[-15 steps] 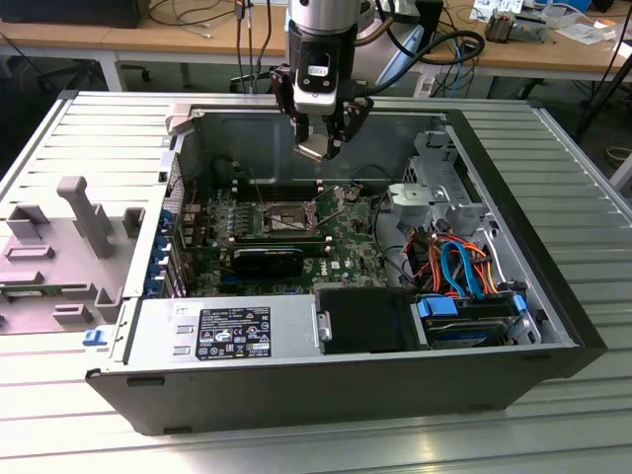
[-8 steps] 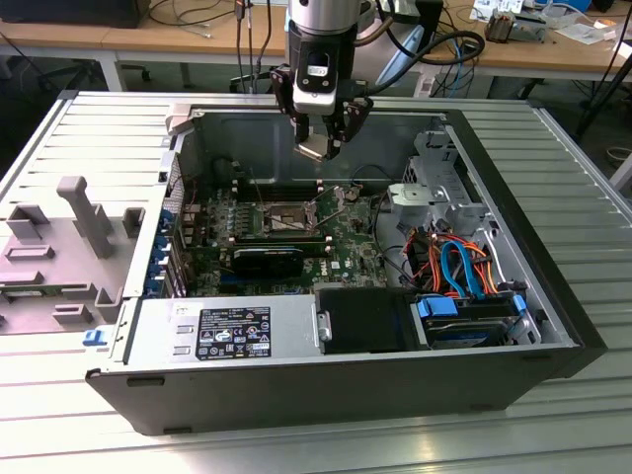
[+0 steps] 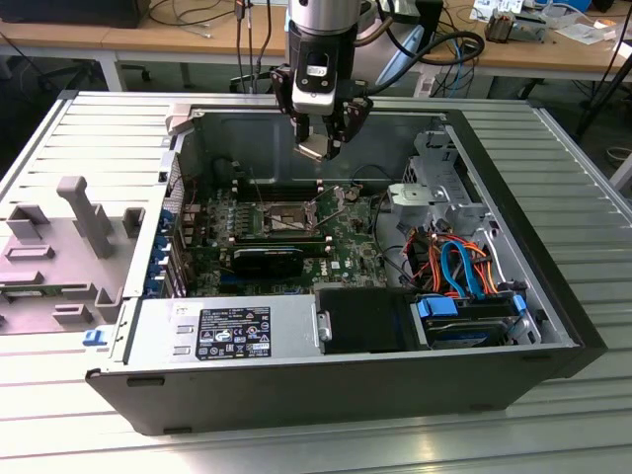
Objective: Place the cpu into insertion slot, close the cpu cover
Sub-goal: 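Close the cpu cover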
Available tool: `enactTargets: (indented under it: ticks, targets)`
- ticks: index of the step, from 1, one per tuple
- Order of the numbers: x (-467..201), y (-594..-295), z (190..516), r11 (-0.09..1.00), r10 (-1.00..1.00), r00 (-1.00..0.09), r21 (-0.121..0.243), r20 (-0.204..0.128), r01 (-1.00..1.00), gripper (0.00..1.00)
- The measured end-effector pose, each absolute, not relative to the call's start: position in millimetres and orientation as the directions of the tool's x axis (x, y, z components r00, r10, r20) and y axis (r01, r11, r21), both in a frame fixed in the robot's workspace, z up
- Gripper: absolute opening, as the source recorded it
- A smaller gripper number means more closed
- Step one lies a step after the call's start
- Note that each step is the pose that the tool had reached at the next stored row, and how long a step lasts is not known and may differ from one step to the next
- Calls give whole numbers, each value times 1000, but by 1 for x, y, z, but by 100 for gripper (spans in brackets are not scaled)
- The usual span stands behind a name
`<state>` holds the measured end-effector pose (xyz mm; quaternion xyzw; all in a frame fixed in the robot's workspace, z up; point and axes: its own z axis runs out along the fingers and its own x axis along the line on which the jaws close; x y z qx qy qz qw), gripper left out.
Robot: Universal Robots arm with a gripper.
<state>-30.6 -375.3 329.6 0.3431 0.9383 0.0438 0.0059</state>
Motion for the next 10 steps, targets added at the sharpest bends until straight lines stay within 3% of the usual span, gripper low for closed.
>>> enactTargets:
  ticks: [10]
  targets:
    - [-31, -375, 329, 751, 656, -755, 86, 19, 655, 55]
